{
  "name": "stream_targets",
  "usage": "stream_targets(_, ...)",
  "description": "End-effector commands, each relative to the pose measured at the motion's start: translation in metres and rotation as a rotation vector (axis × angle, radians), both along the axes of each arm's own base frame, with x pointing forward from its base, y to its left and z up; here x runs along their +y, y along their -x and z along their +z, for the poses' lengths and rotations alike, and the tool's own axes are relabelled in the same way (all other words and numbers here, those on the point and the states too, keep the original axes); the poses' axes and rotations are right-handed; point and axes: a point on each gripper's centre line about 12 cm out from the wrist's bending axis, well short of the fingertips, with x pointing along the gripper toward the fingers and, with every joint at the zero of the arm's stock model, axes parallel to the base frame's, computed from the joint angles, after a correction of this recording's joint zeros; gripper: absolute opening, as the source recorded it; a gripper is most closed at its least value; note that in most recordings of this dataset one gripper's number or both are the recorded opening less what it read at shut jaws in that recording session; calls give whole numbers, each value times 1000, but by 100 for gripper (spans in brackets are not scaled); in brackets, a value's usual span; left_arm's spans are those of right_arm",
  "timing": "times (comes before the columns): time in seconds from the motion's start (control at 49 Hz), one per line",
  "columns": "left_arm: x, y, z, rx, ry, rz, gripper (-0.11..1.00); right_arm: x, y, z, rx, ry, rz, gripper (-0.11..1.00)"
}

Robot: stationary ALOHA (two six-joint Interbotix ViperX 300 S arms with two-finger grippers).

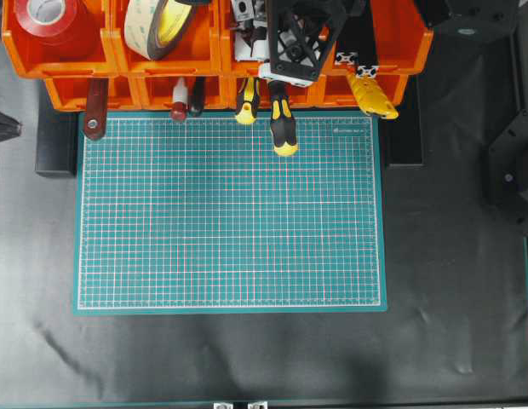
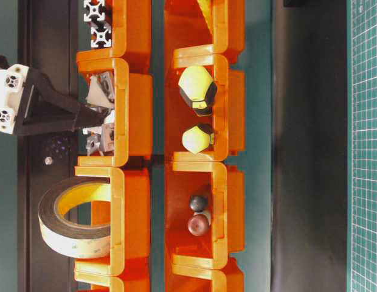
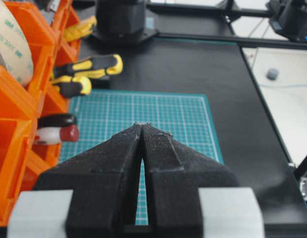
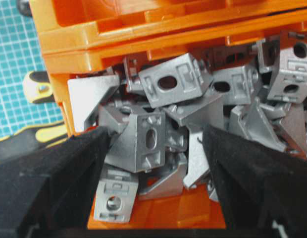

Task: Pick corner brachets from container rack with right arm.
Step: 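Lower the right gripper into the bin and grasp a corner bracket, then lift the bracket out and carry it over the green mat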

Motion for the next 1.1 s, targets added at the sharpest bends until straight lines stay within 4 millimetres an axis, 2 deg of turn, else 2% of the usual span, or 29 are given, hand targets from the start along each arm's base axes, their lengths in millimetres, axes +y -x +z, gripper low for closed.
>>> stream_targets(0.0, 0, 0, 12, -28, 1, 1, 0, -7, 7, 22, -43, 26, -23, 65)
stream_targets(0.082, 0, 0, 12, -28, 1, -1, 0, -6, 6, 32, -71, 30, -24, 59)
stream_targets(0.245, 0, -1, 11, -26, 1, -1, 0, -4, 8, 59, -147, 42, -20, 13)
stream_targets(0.286, 0, -1, 11, -26, 1, 1, 0, -3, 9, 64, -162, 45, -19, 7)
stream_targets(0.551, 0, 2, 14, -37, -1, 1, 0, 4, 21, 85, -184, 56, -20, 7)
stream_targets(0.775, 0, 4, 17, -51, 1, -1, 0, 31, 38, 108, -241, 53, 34, 8)
stream_targets(0.918, 0, 5, 19, -58, 0, -2, 0, 55, 61, 125, -282, 50, 101, 7)
stream_targets(1.081, -1, 6, 20, -63, -3, -6, 0, 75, 96, 127, -296, 41, 156, 7)
